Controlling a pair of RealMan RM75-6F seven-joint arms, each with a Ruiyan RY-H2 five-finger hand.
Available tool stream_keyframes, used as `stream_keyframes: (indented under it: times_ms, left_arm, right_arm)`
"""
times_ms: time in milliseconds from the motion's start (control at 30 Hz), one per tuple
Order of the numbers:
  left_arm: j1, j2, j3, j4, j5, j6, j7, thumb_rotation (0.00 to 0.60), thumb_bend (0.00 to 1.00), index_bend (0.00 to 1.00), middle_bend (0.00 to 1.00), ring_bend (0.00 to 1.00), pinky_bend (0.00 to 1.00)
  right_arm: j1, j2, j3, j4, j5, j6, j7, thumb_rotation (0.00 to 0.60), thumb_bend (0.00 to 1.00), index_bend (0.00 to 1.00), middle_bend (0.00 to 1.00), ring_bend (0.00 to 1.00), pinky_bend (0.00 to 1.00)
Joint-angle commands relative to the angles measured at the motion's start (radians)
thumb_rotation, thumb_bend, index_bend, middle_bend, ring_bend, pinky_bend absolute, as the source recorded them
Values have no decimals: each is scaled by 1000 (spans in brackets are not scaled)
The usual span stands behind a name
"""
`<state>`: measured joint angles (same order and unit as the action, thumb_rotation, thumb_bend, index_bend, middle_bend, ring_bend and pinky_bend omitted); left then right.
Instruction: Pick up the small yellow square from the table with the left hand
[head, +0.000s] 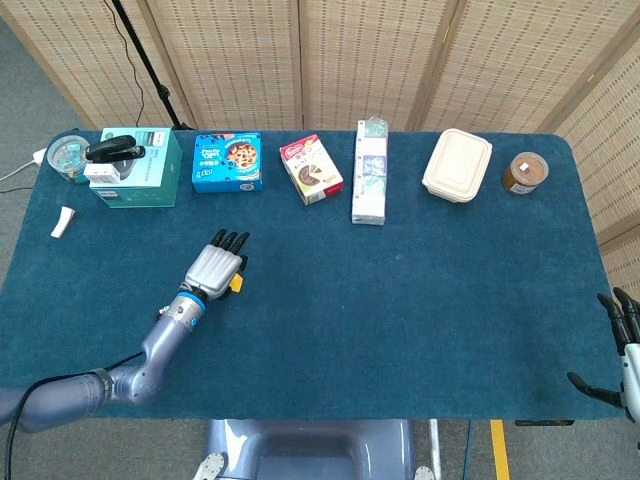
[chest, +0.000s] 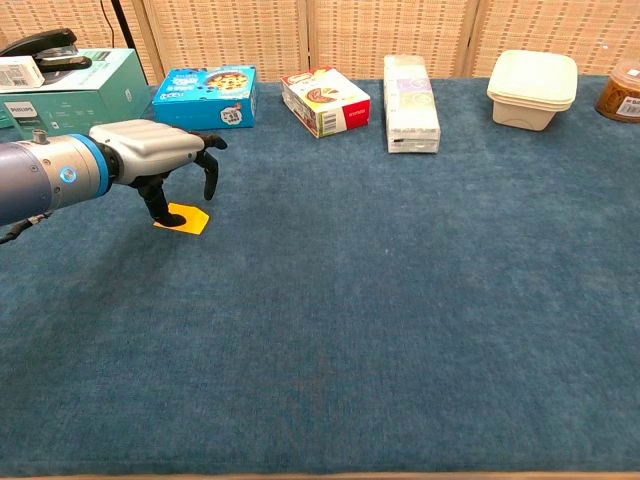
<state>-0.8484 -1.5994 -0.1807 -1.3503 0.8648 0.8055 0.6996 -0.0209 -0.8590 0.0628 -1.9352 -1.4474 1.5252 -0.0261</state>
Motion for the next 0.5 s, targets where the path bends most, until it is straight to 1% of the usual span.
stream_keyframes:
  times_ms: [33,200,500]
  left_arm:
    - [-15,-20,11,24,-17,1,5,600,285,434,0,0,0]
    - [-30,-40,20,51,-26,13,1,600,287,439,0,0,0]
    - [-60,-65,33,84,-60,3,7,600,287,447,0,0,0]
  right_arm:
    - [0,1,0,0,1,-1,2,600,0,0,0,0,0]
    - [0,3,2,1,5,1,8,600,0,0,0,0,0]
    - [0,5,4,2,10,1,14,600,0,0,0,0,0]
